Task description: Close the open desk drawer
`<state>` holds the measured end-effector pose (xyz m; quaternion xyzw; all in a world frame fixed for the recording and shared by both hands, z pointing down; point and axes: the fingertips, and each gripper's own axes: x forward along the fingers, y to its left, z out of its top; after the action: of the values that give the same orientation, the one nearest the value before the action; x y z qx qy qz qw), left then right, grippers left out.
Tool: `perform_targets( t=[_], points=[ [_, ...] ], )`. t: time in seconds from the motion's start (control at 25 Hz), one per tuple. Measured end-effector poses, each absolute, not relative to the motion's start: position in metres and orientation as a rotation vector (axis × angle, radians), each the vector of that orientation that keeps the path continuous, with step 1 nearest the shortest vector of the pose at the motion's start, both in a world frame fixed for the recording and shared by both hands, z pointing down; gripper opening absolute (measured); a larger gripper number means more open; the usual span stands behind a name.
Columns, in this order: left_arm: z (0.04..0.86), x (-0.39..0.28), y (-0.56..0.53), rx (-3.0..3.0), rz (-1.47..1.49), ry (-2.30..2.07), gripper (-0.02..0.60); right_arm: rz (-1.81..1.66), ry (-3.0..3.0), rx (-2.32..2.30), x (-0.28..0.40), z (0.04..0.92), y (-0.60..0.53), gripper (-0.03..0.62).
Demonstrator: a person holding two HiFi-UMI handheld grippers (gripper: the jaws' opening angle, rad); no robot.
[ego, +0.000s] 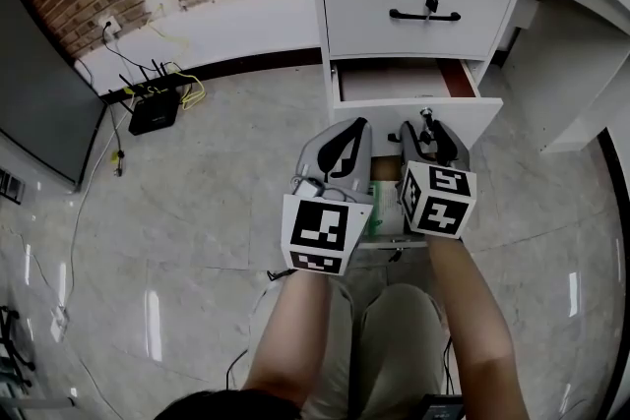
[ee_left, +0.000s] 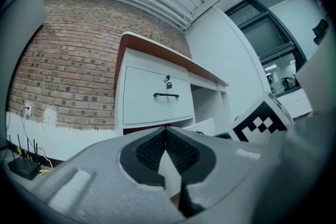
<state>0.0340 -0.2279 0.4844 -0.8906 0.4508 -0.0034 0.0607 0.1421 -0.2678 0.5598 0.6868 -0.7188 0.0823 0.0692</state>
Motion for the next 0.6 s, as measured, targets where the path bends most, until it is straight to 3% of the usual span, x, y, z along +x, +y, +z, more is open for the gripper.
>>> perform_targets(
  t=[0.6],
  points=[
    [0.499, 0.042, -0.239, -2.678, -0.069, 1.325, 0.004, 0.274, -2.158, 2.072, 0.143, 0.558, -0.322, 0.215]
  ],
)
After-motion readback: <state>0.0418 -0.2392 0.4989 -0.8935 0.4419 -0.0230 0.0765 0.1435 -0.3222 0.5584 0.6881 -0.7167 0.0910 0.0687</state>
